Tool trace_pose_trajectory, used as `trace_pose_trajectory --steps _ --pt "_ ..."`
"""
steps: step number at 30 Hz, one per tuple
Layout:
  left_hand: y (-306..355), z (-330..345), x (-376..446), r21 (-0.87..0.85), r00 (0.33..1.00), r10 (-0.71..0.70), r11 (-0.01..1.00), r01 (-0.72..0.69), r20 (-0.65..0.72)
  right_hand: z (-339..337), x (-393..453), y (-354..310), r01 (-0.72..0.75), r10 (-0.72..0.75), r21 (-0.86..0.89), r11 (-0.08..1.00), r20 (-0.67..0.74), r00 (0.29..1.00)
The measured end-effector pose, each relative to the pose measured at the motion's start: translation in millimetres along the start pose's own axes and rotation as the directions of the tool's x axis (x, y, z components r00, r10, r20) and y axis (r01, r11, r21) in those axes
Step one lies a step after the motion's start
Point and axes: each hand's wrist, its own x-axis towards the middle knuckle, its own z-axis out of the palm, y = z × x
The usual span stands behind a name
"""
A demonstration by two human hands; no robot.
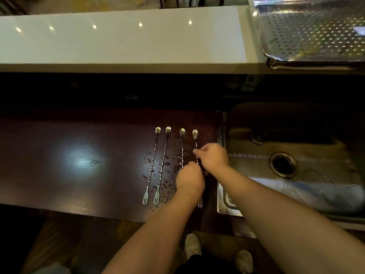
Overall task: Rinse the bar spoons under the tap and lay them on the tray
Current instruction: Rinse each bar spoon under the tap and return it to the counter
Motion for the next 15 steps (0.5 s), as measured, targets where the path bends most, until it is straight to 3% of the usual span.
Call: trace_pose_trajectory --steps 7,15 --pt "-7 -1 9 -0.062 0.999 0.041 0.997 -0.040 0.025 16 12 -18 -0.136 0.137 -0.099 0.986 0.003 0.991" --pt "-10 -6 10 -0.105 0.998 0.039 0.994 -0.033 0.053 20 17 -21 -0.165 0.159 -0.171 0.971 -0.046 0.986"
